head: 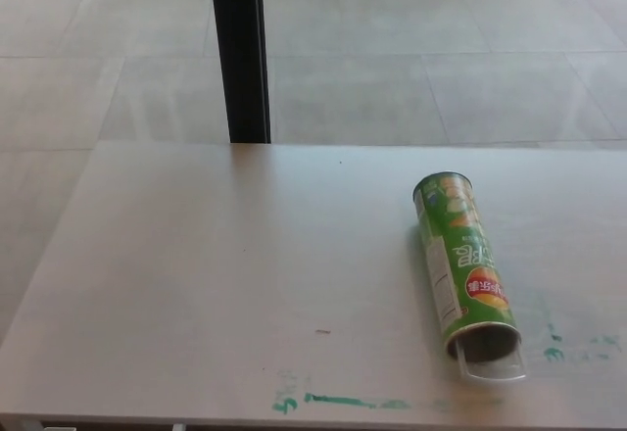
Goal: Use the finger on the right hand of the robot to pull out the chips tray kept inside a container in the middle of the desk
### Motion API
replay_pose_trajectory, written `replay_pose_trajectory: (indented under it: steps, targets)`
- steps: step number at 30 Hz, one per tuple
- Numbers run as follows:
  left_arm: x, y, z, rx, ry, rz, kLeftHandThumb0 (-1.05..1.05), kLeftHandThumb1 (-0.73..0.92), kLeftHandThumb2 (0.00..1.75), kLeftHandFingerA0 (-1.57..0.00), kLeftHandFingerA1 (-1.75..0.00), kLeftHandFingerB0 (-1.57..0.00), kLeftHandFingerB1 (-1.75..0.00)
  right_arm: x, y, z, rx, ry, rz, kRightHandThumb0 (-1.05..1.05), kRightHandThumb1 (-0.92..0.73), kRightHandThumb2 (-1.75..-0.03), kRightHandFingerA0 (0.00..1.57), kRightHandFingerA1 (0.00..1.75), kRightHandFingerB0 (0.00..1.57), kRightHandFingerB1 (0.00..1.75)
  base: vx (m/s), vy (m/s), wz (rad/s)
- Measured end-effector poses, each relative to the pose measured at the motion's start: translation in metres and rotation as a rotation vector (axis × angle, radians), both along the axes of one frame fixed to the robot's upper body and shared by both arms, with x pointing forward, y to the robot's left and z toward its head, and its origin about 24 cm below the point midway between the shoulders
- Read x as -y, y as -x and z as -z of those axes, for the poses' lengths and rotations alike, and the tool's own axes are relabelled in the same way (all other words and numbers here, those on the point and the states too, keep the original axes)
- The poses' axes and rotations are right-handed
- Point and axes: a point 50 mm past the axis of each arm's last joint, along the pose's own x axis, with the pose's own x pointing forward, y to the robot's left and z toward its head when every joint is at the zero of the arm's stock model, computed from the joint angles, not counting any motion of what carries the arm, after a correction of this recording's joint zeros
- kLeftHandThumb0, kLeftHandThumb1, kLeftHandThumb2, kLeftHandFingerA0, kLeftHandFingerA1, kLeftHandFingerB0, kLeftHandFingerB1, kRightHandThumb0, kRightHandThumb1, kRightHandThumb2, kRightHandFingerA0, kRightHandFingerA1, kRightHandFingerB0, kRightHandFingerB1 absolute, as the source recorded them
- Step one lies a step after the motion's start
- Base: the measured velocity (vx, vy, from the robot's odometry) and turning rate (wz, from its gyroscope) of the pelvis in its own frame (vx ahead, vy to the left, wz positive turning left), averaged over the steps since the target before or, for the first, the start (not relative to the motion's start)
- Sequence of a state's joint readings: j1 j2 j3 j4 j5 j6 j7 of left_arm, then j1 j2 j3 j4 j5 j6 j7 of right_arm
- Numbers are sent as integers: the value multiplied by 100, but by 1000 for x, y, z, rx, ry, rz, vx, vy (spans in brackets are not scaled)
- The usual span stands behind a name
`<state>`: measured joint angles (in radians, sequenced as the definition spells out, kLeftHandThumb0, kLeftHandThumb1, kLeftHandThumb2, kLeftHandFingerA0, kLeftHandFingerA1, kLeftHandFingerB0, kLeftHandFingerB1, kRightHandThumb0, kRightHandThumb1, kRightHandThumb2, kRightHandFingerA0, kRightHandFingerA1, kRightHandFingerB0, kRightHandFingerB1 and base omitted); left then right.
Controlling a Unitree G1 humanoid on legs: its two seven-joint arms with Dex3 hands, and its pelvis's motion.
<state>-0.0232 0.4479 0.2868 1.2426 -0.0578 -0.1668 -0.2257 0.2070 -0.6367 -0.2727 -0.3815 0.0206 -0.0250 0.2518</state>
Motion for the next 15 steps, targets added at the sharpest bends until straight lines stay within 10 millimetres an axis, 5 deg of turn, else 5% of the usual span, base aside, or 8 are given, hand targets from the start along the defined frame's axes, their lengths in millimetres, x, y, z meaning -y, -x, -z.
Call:
replay_pose_trajectory:
  steps: [1, 2, 3, 4, 7, 8, 9, 15]
  targets:
    - [0, 0, 0, 1, -1, 1, -53, 52, 92, -50, -70, -40, -59, -3, -2, 3, -9, 11, -13, -14, -57, -57, 88, 110, 27, 33, 0, 0, 0]
    - [-1, 0, -1, 1, -2, 1, -51, 67, 60, -53, -68, -44, -47, -7, -3, 5, -17, 23, -26, -17, -58, -57, 85, 111, 29, 33, 0, 0, 0]
    - [-1, 0, -1, 0, -2, 1, -52, 67, 60, -53, -66, -44, -47, -9, -5, 7, -23, 31, -36, -17, -58, -57, 85, 110, 30, 34, 0, 0, 0]
    - [-1, 0, -1, 1, -2, 1, -52, 52, 93, -51, -70, -39, -58, -13, -7, 9, -32, 41, -50, -14, -58, -57, 85, 109, 30, 33, 0, 0, 0]
    - [-1, 1, -1, -3, -3, 2, -53, 52, 92, -51, -70, -41, -59, -24, -12, 15, -52, 83, -94, -18, -60, -58, 82, 107, 29, 34, 0, 0, 0]
    - [-1, 0, -1, -4, -3, 3, -50, 68, 60, -54, -66, -46, -48, -26, -14, 16, -59, 99, -104, -17, -58, -57, 86, 103, 32, 34, 0, 0, 0]
    - [-1, 1, -1, -4, -4, 4, -51, 53, 93, -50, -70, -40, -59, -27, -16, 17, -64, 121, -114, -23, -58, -58, 85, 100, 34, 34, 0, 0, 0]
    - [-1, 0, -1, -1, -4, 5, -53, 53, 92, -50, -69, -39, -58, -29, -25, 28, -95, 217, -128, -17, -56, -58, 87, 98, 36, 35, 0, 0, 0]
